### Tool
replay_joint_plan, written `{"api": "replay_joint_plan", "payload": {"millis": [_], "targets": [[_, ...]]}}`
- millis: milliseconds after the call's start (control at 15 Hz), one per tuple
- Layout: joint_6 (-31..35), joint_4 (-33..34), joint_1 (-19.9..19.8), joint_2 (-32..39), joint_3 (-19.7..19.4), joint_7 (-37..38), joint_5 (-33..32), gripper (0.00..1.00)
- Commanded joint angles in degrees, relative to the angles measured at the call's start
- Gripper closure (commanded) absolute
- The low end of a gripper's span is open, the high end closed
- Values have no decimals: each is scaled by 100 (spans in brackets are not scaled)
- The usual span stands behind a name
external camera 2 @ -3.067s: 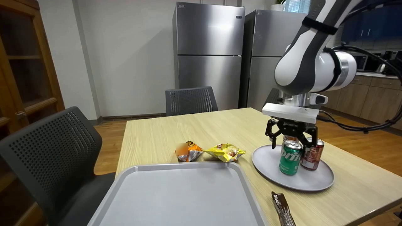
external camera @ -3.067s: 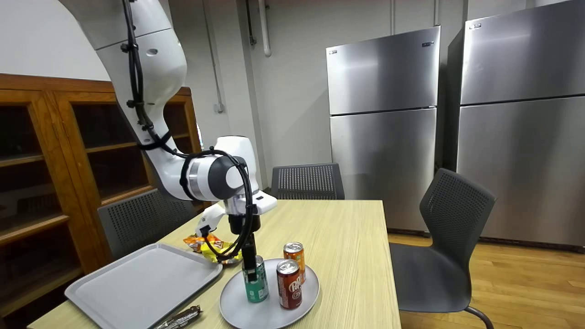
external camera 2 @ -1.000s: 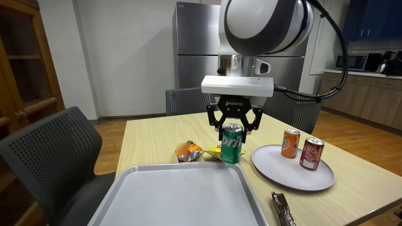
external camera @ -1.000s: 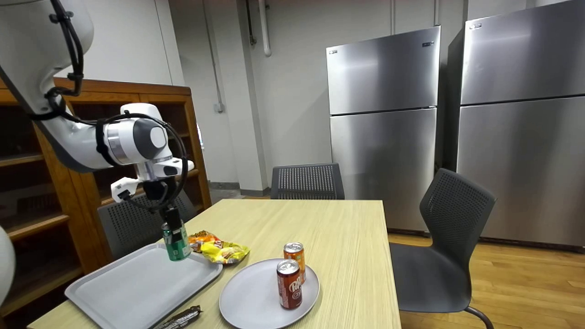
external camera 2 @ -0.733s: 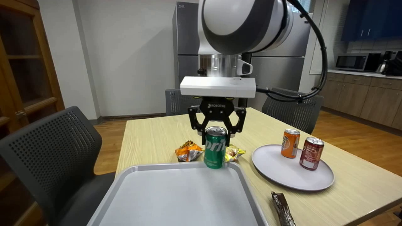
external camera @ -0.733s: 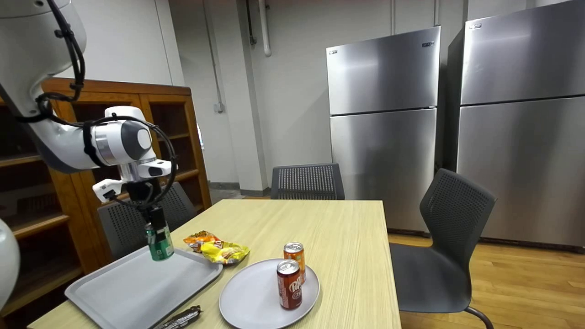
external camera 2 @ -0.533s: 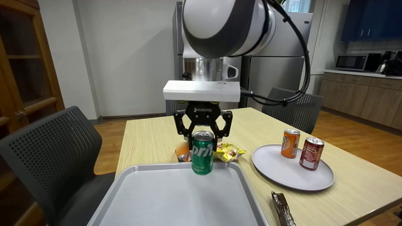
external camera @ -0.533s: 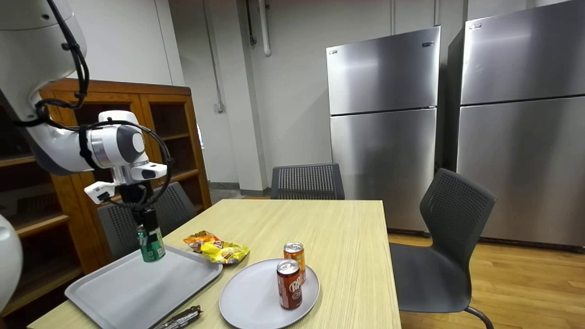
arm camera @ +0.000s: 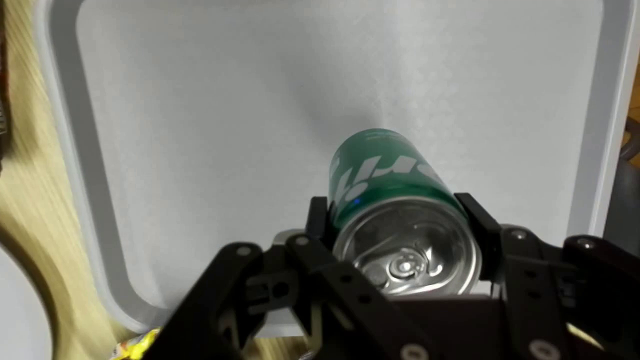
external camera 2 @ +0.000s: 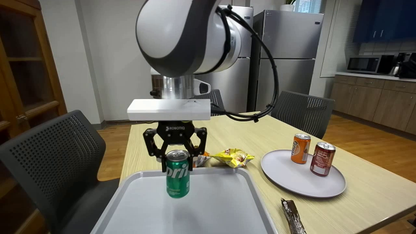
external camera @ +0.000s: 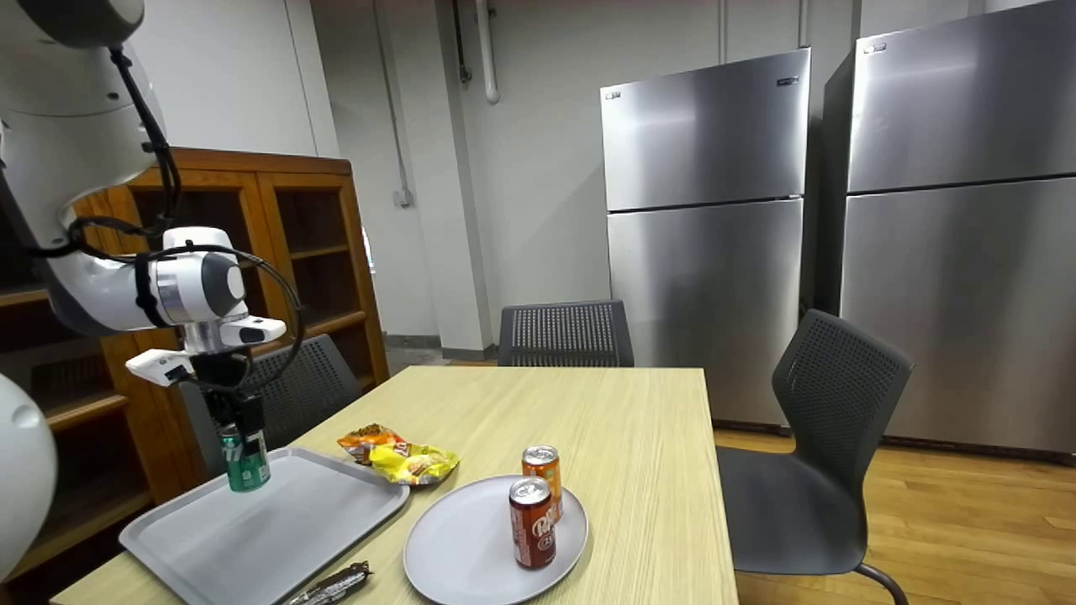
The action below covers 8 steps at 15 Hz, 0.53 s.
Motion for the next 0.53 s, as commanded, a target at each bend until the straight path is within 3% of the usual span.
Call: {"api": "replay_joint_plan", "payload": {"millis": [0, 467], "targets": [[-401, 700, 234, 424, -8, -242, 46, 62], [-346, 1314, 778, 1000, -216, -27, -130, 62]]}}
